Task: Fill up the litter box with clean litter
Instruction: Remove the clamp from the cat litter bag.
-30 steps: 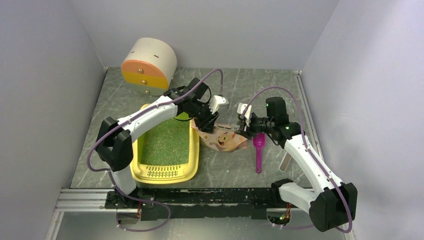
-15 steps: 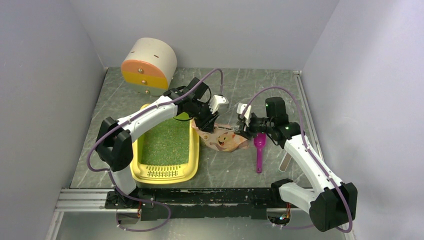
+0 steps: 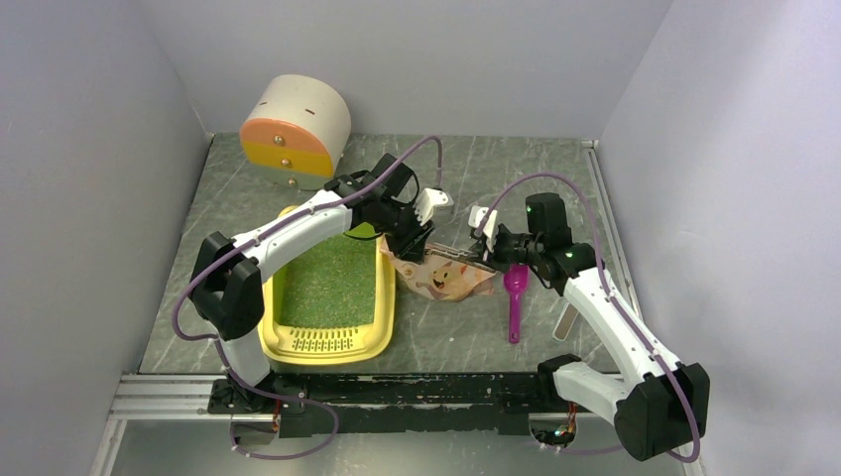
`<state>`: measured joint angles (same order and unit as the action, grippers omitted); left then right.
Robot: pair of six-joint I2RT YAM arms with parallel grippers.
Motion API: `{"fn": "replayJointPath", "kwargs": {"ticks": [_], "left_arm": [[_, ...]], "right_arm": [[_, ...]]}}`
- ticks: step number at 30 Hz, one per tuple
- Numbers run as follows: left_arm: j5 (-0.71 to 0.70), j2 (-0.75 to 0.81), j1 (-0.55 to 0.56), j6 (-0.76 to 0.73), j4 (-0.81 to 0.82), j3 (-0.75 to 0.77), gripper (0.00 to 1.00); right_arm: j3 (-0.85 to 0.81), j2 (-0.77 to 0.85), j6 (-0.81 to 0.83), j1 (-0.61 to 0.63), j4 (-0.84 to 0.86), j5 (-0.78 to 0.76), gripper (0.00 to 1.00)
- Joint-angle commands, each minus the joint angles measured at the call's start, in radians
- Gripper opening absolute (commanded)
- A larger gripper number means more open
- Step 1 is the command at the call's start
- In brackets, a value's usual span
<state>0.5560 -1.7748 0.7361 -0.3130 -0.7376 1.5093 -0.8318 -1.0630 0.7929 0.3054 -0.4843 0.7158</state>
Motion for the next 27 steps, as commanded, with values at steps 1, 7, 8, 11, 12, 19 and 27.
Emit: {"fn": "replayJointPath", "kwargs": {"ticks": [1, 7, 8, 11, 12, 19, 27], "left_arm": [[0.006, 0.042, 0.011, 0.017, 0.011, -0.009, 0.32], [-0.007, 0.046, 0.011, 0.012, 0.007, -0.016, 0.31], [-0.01, 0.048, 0.01, 0.012, 0.007, -0.018, 0.31], [-0.015, 0.052, 0.01, 0.016, 0.013, -0.021, 0.31], [-0.018, 0.054, 0.011, 0.018, 0.016, -0.023, 0.31], [-0.036, 0.063, 0.011, 0.027, 0.033, -0.034, 0.33], [-0.028, 0.073, 0.011, 0.041, 0.064, -0.049, 0.44]], "right_arm": [[-0.004, 0.032, -0.013, 0.008, 0.026, -0.003, 0.03], [-0.001, 0.062, -0.041, 0.007, 0.064, -0.032, 0.0], [0.003, 0.071, -0.05, 0.008, 0.087, -0.043, 0.0], [0.023, 0.106, -0.084, 0.007, 0.155, -0.079, 0.0], [0.032, 0.119, -0.099, 0.007, 0.184, -0.095, 0.0], [0.106, 0.19, -0.225, 0.005, 0.358, -0.363, 0.0], [0.07, 0.061, -0.62, -0.014, 0.44, -0.674, 0.0]]}}
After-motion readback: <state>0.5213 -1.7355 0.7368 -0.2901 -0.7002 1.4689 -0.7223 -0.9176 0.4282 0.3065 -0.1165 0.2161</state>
